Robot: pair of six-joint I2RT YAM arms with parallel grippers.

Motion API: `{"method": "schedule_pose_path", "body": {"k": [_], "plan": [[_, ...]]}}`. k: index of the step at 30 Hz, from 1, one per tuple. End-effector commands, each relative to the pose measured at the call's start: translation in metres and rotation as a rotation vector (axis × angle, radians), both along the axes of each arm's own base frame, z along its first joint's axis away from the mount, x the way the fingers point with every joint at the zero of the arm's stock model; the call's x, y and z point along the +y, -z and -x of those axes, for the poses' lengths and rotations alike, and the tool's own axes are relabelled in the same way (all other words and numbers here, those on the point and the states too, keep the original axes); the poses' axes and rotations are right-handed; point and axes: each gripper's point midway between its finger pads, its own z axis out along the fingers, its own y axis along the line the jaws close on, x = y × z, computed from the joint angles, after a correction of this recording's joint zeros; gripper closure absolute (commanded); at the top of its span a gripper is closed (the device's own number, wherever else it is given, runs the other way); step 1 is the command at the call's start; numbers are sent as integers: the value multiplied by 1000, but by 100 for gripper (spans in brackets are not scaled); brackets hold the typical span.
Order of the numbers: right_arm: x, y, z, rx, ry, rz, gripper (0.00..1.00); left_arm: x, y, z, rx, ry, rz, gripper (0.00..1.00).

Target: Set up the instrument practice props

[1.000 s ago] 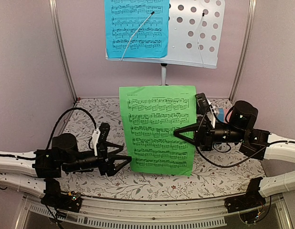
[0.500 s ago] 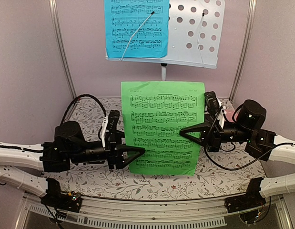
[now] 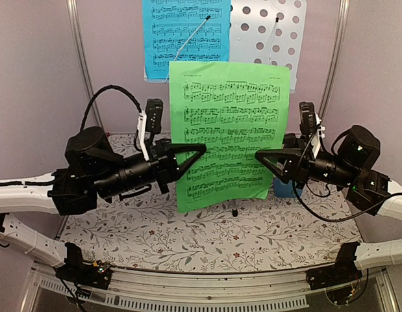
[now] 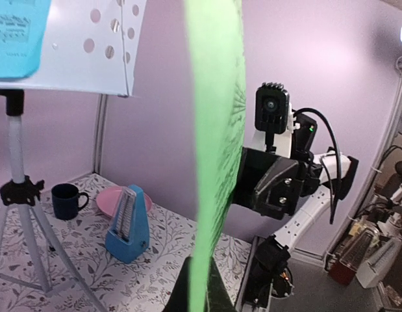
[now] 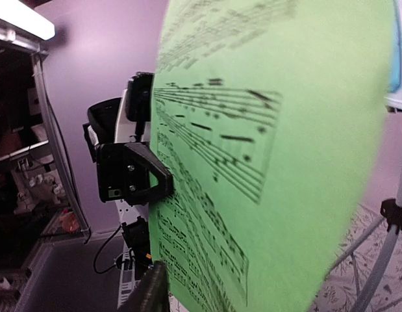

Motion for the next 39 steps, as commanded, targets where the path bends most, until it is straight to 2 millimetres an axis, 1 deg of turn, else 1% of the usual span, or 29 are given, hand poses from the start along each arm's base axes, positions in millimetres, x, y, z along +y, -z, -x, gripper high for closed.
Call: {"method": "schedule_pose_path", "body": {"k": [1,2,4,6,8,9,10,11,12,14,15,17,21,23,28,32,34,37,39], "plan": [[-21,-37,-40,-2,272,-52,45,21,-34,-35,-49,-216,-40,100],[-25,-41,-50,2,334,-57,43,23,-44,-42,-51,-234,-38,100],[-32,-57,-63,-3,417,-80,41,26,-65,-54,-72,-257,-42,100],[-40,-72,-76,-6,502,-105,41,26,-80,-68,-76,-291,-60,100],[-47,-86,-87,-6,576,-130,41,26,-90,-84,-53,-315,-72,100],[-52,-95,-91,-6,609,-151,41,25,-101,-89,-48,-310,-56,100],[-55,-98,-96,-1,642,-161,41,27,-103,-95,-36,-315,-53,100],[-59,-107,-101,2,673,-184,41,28,-108,-100,-28,-316,-48,100],[-62,-111,-106,9,705,-197,41,28,-118,-106,-26,-321,-38,100],[-68,-121,-115,23,753,-233,42,30,-130,-117,-25,-334,-33,100],[-68,-121,-121,30,775,-235,42,31,-136,-121,-27,-337,-29,100],[-74,-135,-130,35,809,-270,44,34,-147,-132,-18,-332,-13,100],[-78,-145,-149,49,862,-298,44,33,-172,-141,-6,-300,25,100],[-79,-149,-154,48,865,-307,45,32,-179,-145,6,-296,33,100],[-81,-158,-164,37,886,-315,45,34,-184,-161,81,-306,60,100],[-74,-162,-161,-7,855,-292,55,31,-186,-162,112,-256,90,100],[-65,-163,-157,-32,805,-273,62,30,-189,-159,106,-236,97,100],[-52,-161,-152,-45,734,-250,68,28,-191,-156,102,-216,102,100],[-49,-156,-152,-34,718,-231,72,28,-194,-152,101,-197,113,100]]}}
